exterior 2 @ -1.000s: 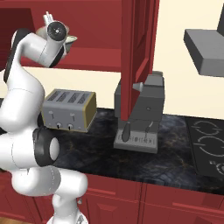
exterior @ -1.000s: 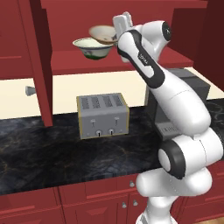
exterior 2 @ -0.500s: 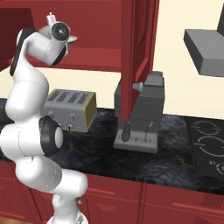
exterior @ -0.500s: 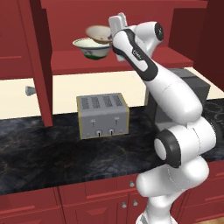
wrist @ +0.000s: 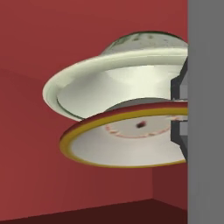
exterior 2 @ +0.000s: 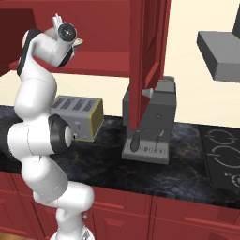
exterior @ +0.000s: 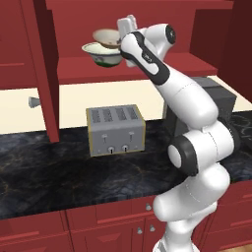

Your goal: Pick up the bowls on the counter and stack them on top of one another in the open cabinet. Place the smaller bowl on top of the larger bowl.

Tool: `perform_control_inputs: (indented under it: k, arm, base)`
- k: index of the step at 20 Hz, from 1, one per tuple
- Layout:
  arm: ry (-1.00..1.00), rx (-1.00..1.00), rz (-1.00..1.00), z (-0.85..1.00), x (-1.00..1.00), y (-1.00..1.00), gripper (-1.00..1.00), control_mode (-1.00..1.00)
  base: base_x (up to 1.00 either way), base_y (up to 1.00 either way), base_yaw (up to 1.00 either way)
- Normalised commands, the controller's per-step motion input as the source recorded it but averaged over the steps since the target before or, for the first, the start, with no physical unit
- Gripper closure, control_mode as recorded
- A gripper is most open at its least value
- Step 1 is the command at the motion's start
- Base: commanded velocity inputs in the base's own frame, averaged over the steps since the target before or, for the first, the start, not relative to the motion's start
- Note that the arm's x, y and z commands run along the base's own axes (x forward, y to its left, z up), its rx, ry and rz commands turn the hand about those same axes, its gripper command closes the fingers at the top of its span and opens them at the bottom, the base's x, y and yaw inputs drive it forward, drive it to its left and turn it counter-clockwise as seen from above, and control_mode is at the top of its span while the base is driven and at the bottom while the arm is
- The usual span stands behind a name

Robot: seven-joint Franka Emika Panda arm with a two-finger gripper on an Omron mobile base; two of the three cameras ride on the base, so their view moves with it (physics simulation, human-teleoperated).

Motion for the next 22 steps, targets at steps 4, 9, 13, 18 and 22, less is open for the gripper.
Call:
perform_control_inputs:
  k: [4,9,13,18,22]
  arm:
    - [0.06,0.0,0.0,-0.03,0.25,0.07,1.0,-1.0]
    - [0.04,0.0,0.0,0.0,0.28,0.08,1.0,-1.0]
    - [0.0,0.0,0.0,0.06,0.32,0.17,-1.0,-1.0]
    - [0.0,0.0,0.0,0.07,0.27,0.1,-1.0,-1.0]
    - [-0.03,0.0,0.01,0.16,0.03,0.05,-1.0,-1.0]
  base:
    - [0.0,0.0,0.0]
    - [0.0,0.0,0.0]
    - [0.0,0.0,0.0]
    - [0.0,0.0,0.0]
    - [0.0,0.0,0.0]
